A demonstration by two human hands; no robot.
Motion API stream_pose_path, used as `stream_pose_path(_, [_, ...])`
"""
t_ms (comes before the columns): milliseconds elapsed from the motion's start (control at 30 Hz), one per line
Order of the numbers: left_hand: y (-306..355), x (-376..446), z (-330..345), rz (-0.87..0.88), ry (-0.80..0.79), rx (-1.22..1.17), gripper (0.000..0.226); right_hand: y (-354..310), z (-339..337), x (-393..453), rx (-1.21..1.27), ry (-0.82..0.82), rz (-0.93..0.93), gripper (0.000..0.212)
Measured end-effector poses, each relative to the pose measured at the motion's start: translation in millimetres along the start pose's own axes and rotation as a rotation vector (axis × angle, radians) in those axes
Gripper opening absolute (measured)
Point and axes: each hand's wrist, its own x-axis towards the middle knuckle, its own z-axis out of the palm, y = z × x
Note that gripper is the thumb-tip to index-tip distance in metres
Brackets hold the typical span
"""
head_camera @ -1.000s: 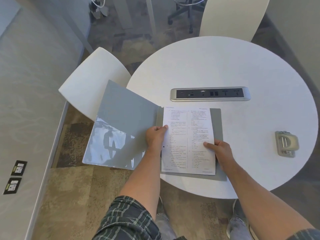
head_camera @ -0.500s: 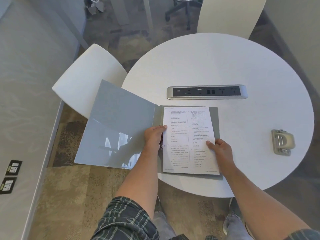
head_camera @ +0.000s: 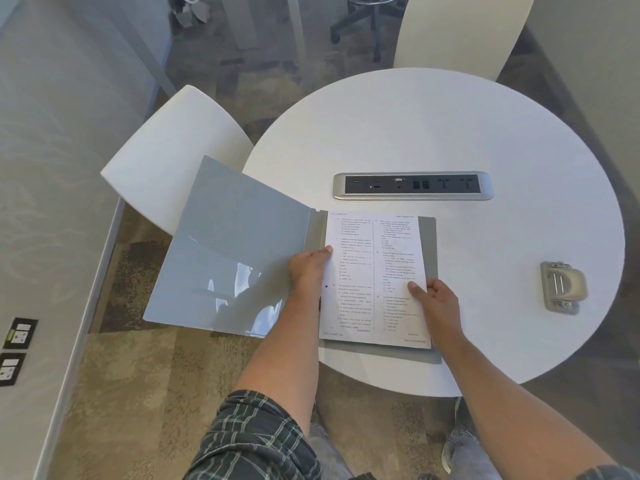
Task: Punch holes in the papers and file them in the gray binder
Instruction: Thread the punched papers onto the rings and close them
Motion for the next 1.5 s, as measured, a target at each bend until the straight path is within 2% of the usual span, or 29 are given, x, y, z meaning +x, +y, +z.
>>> stream_pose_path(133, [1.5, -3.7, -3.5, -0.017, -0.054, 0.0, 0.009, 2.5, -2.7, 1.5, -0.013, -0.01, -0.002, 0.022])
stream_pose_path(233, [1.4, -3.6, -4.3, -0.001, -0.037, 0.034, 0.011, 3.6, -1.5, -0.1, -0.029, 0.011, -0.018, 0.023])
stream_pose_path(433, [-2.3, -9.7, 3.8, 0.07, 0.029, 0.093, 0.008, 2.0, -2.7, -3.7, 0.051, -0.026, 0.005, 0.043])
stream_pose_path(633, [-0.1, -20.0, 3.8, 0.195, 0.072, 0.374, 0.009, 2.1, -1.4, -5.0, -0.063, 0.003, -0.019, 0.047])
stream_pose_path(733, [-2.0, -23.9, -11.2, 0.209, 0.037, 0.532, 0.008, 0.7, -1.4, -4.7, -0.08, 0.003, -0.019, 0.048])
stream_pose_path(867, [-5.6, -25.3, -32.1, 0.19, -0.066, 0.655, 0.023, -3.0, -2.2, -6.2, -0.12, -0.002, -0.021, 0.047])
stream_pose_path(1100, [0.9, -31.8, -47.1, 0.143, -0.154, 0.714, 0.028, -4.0, -3.4, -8.3, -0.119, -0.021, -0.023, 0.049])
stream_pose_path(1300, [1.1, -35.5, -45.0, 0.115, -0.142, 0.733, 0.028, -0.9, -7.4, -7.5, 0.01, -0.057, 0.0, 0.035])
stream_pose_path(1400, [3.0, -37.6, -43.6, 0.059, -0.13, 0.725, 0.015, 1.1, -8.2, -8.2, 0.045, -0.076, 0.004, 0.038])
stream_pose_path(1500, [4.1, -36.6, -41.9, 0.026, -0.11, 0.743, 0.018, 2.7, -7.2, -9.2, 0.07, -0.087, 0.004, 0.04])
